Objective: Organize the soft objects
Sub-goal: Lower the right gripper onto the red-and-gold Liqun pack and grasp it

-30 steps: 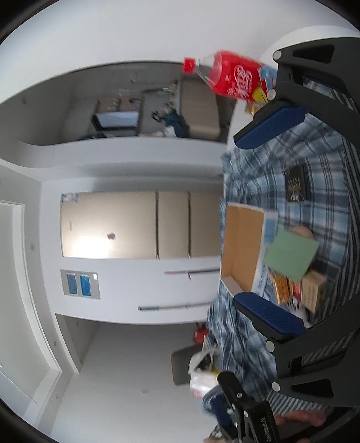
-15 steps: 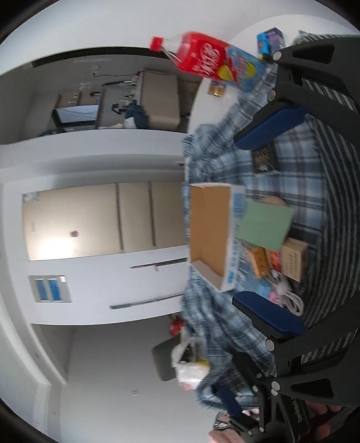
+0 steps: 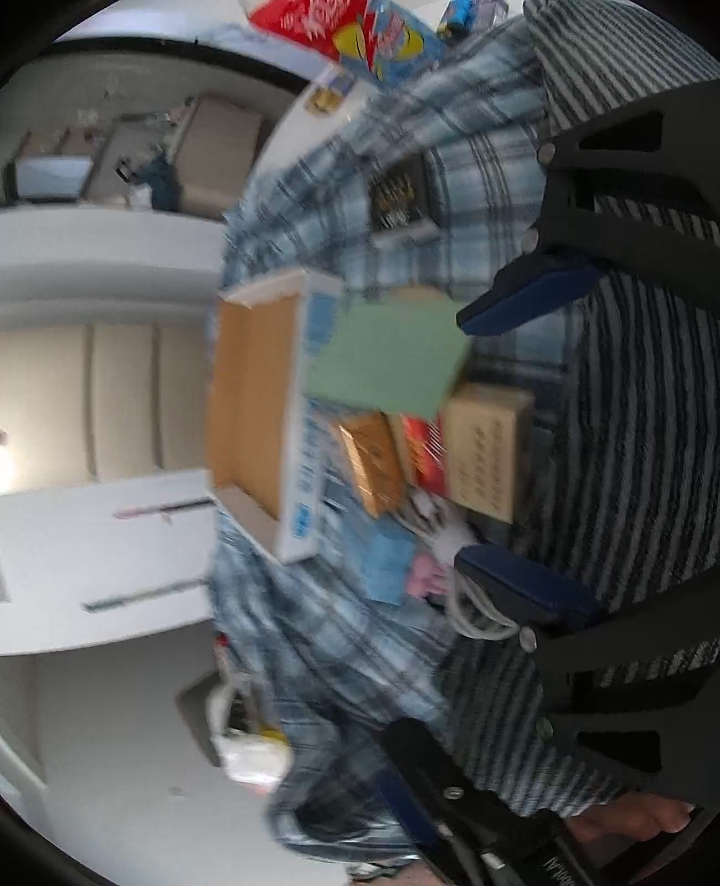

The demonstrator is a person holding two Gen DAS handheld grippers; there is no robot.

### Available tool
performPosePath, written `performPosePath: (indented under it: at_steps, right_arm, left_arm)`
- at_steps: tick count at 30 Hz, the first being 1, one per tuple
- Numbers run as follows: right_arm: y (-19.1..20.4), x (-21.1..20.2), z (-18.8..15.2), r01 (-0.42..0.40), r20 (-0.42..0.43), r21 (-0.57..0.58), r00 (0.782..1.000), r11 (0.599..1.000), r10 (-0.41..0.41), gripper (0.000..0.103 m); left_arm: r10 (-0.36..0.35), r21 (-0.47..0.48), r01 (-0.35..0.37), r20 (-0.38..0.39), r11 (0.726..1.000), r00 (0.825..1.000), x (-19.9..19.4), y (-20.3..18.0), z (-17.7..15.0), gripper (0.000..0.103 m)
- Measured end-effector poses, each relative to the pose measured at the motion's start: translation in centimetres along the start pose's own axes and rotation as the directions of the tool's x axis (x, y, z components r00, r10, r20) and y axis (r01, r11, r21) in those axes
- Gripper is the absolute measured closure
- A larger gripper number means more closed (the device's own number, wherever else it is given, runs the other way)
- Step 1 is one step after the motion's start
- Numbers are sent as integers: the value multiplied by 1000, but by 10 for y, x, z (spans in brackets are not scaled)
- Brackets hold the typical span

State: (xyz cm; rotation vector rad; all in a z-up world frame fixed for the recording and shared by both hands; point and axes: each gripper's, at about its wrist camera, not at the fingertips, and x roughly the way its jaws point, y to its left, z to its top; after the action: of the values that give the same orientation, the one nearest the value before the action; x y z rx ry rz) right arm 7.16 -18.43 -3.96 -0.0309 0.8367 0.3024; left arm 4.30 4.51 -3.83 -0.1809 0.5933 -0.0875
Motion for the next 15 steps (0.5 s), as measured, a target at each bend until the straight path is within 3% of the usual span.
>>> performPosePath:
  at_steps: [2, 7, 10, 15]
  right_arm:
    - [5, 10, -2, -17, -46, -7, 999, 1000, 16, 33]
    - [11, 28, -5, 38, -98, -6, 994, 999, -39, 38]
    - [13, 30, -6, 67, -99, -19, 993, 998, -69, 42]
    - [16, 21, -6, 78, -65, -39, 995, 996, -80, 42]
  left_arm:
    - [-6, -2, 6, -9, 1000, 1000, 2, 0, -2, 17]
    - [-1, -9, 1, -27, 1000, 1000, 6, 1, -2, 17]
    - [-2, 5, 2, -50, 1000, 999, 10, -2, -2, 17]
    - [-22, 3, 22, -23, 1000, 1000, 5, -1, -2, 17]
